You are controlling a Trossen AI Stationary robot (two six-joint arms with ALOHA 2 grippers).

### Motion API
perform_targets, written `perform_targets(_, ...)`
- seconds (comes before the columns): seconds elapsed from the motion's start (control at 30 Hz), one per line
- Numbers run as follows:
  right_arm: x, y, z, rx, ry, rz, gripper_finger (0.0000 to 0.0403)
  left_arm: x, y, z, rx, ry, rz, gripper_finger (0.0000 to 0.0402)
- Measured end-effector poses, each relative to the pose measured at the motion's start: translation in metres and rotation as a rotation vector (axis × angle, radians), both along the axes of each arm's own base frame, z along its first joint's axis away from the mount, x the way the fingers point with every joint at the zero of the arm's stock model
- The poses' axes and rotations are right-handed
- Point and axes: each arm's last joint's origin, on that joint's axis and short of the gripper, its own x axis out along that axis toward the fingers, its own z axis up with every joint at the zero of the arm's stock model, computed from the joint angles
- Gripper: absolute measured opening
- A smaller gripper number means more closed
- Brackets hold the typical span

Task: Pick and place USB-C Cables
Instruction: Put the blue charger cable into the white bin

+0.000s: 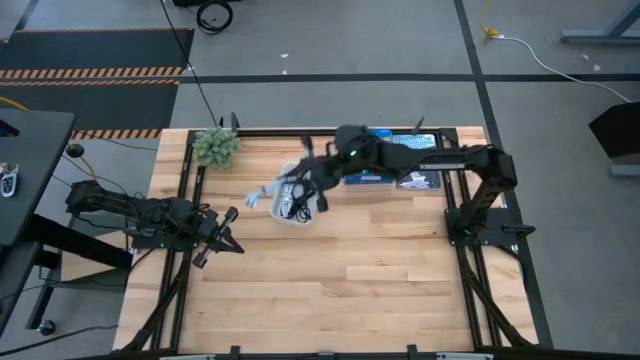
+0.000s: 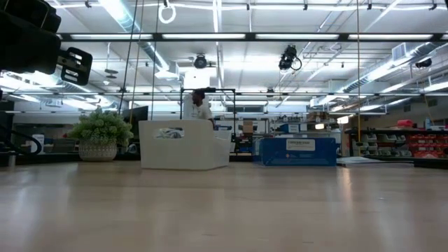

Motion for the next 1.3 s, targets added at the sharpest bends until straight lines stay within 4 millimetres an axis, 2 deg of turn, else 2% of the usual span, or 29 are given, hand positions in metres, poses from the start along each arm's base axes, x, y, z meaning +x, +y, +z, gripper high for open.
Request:
perform_targets(0.27,-0.034,-0.011,0.053,-0.038,-0.226,-0.137,0.0023,0.0,0.0,0.0,0.0,0.0,0.0,0.0011)
perform_targets(0.57,-0.066,-0.012,0.098,-0.047,-0.489,-0.216,0.0023,0.0,0.0,0.0,0.0,0.0,0.0,0.0011)
perform_targets(0.73,-0.078,-0.012,0.109,-0.046,-0.533,-0.287,0.0022,0.0,0.0,0.0,0.0,0.0,0.0,0.0011)
perform_targets(1.07,-0.089,-0.018,0.133,-0.035,-0.444,-0.422,0.0022,0.0,0.0,0.0,0.0,0.0,0.0,0.0011)
perform_targets(1.3,-0.091,-0.032,0.126,0.015,-0.303,-0.547,0.0021,0.0,0.0,0.0,0.0,0.0,0.0,0.0011)
